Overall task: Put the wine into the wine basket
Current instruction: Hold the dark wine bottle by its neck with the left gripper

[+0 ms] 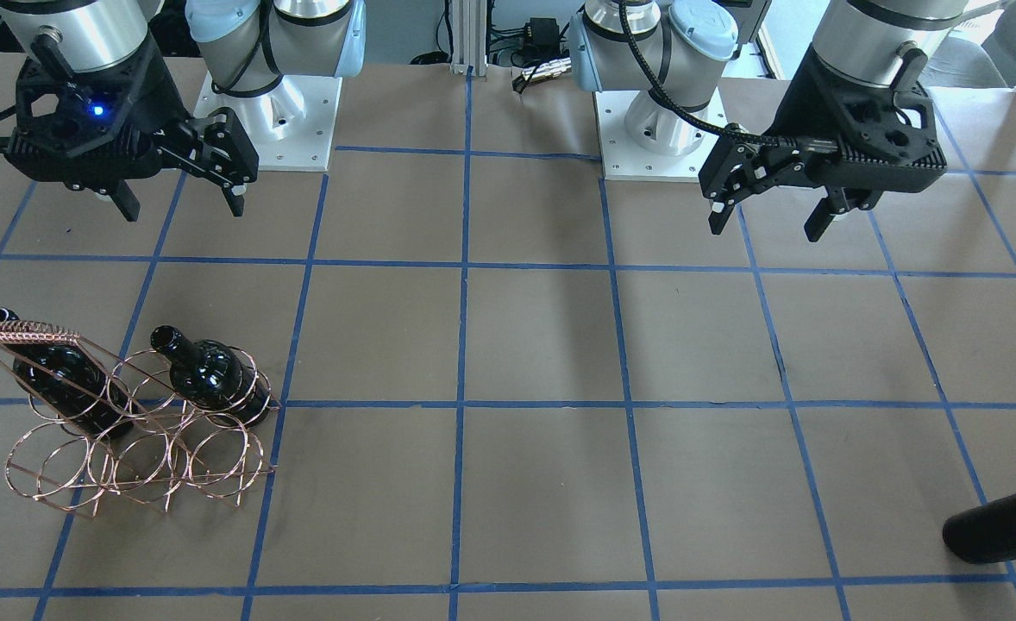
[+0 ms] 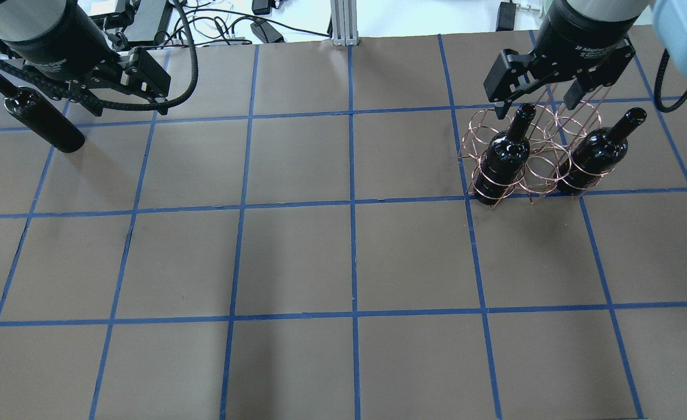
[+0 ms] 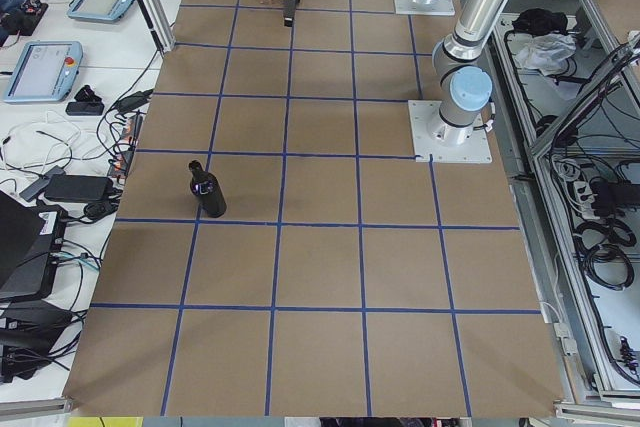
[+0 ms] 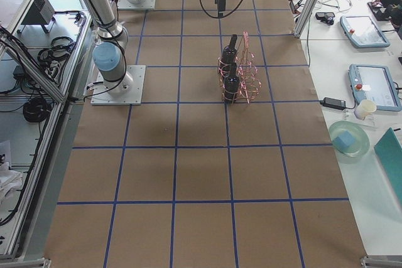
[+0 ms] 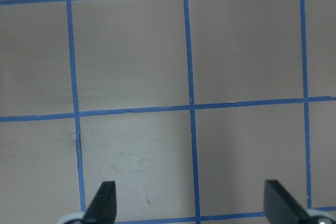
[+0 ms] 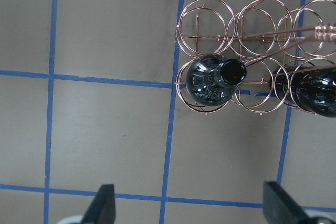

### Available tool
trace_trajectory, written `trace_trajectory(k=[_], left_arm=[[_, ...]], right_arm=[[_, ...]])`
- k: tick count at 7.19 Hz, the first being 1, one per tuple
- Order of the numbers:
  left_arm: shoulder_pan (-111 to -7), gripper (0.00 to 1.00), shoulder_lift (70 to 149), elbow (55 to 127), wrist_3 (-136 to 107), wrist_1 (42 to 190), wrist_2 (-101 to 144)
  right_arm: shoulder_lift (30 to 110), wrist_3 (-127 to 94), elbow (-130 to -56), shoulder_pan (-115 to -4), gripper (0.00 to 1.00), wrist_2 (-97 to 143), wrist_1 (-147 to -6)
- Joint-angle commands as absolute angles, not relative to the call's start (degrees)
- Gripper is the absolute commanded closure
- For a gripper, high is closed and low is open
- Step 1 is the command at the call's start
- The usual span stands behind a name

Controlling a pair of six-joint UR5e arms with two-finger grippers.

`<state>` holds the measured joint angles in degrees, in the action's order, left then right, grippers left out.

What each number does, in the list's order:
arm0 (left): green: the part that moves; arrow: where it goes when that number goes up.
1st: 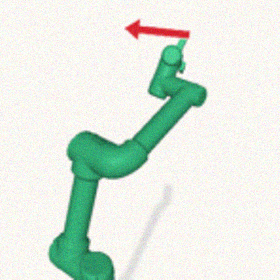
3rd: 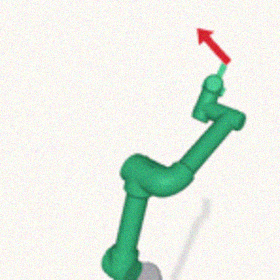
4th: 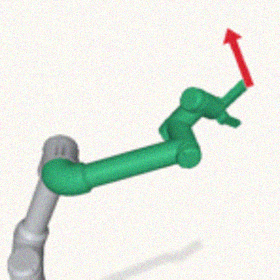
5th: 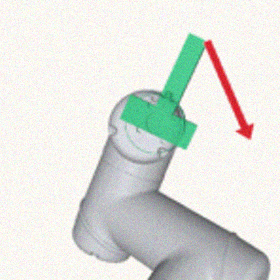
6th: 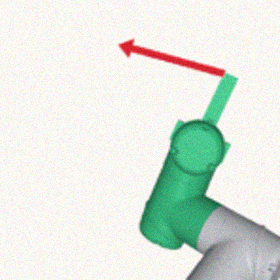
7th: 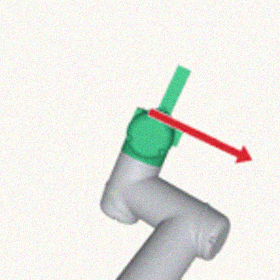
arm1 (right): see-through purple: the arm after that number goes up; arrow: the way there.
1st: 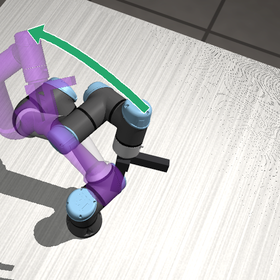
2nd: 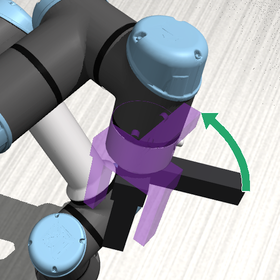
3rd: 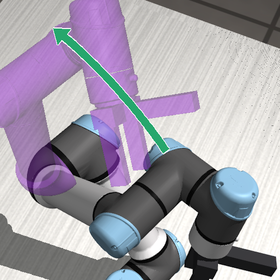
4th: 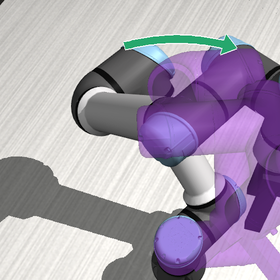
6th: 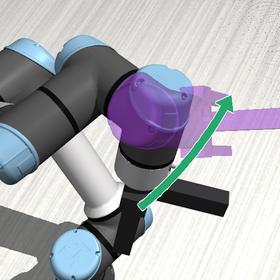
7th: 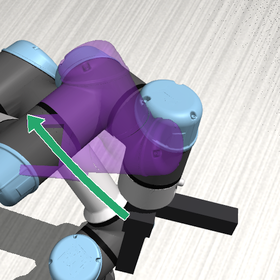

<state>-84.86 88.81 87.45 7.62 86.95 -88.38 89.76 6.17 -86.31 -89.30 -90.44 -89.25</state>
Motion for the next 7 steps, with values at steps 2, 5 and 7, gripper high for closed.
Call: trace_trajectory(k=[2, 5, 7], left_arm=[[-83.85, 0.0, 89.64, 88.07, 8.53, 85.96, -88.51], [-82.28, 0.0, 90.26, 87.46, 9.05, 86.48, -89.47], [-71.78, 0.0, 94.37, 83.26, 21.38, 85.87, -88.77]], right_arm=[[89.12, 6.33, -86.22, -88.95, 0.0, -90.53, -89.56], [89.38, 5.54, -86.22, -89.03, 0.0, -89.65, -89.21], [89.3, 5.28, -86.22, -89.21, 0.0, -90.08, -89.21]])
